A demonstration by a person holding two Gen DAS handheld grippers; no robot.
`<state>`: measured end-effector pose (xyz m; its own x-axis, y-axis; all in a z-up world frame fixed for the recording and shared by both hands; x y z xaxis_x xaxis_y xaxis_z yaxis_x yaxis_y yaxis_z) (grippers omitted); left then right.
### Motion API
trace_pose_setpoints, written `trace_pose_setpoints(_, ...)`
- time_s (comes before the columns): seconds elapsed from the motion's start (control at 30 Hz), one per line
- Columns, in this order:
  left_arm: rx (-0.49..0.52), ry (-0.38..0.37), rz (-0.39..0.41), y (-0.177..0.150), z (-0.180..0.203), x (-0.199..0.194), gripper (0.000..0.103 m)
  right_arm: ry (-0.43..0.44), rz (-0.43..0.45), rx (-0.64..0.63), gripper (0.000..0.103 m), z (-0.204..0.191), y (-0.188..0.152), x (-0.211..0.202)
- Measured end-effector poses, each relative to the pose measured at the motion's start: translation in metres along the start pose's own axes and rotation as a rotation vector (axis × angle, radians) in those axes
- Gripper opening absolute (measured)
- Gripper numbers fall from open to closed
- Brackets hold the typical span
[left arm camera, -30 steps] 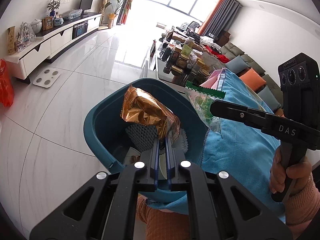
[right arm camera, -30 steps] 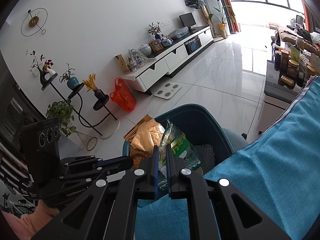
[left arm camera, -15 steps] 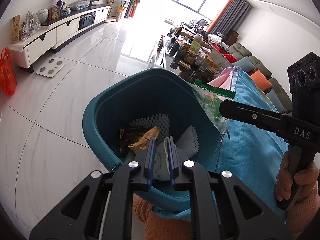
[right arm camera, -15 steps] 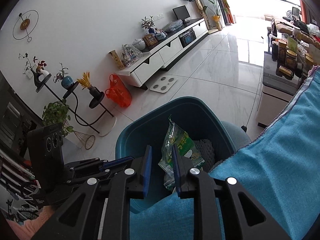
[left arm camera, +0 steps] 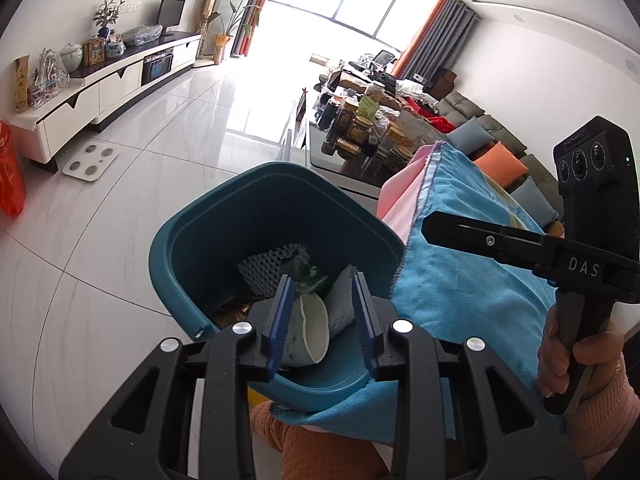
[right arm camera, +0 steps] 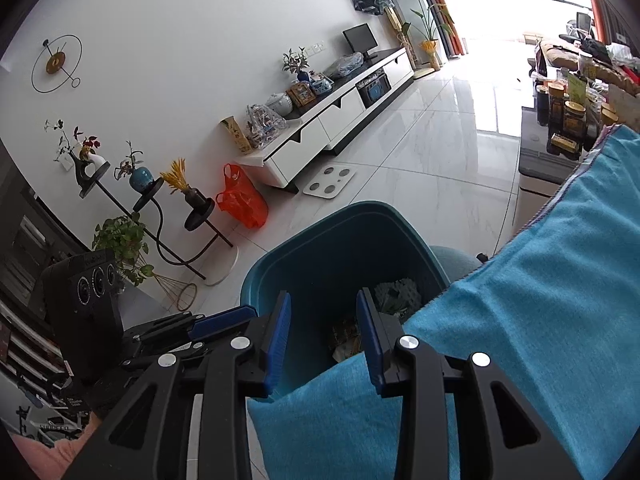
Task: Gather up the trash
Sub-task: 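Move both open tools back to the tissue and peel on the table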
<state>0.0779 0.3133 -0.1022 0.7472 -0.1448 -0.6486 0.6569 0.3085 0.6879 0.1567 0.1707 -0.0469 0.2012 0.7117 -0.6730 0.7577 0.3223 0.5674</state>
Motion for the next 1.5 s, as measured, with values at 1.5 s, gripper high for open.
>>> trace_pose_setpoints(1.5, 0.701, -0.558, -0.209, -0.04, 0.424, 0.099, 0.047, -0.645, 0.46, 0.372, 0.036, 0.202, -0.19, -0.325)
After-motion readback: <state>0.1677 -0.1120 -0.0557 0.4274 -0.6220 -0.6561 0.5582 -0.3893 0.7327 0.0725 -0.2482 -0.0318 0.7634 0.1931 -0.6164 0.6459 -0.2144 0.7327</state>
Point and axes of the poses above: each gripper's, at about its wrist camera, not at the fingertips, and x roughly the way its jaws point, z to its right, y to its top, the point moved 1 cm from there along x, roughly the way its jaws point, and after that the axes turned 5 degrees about x, right-handed, at the moved point
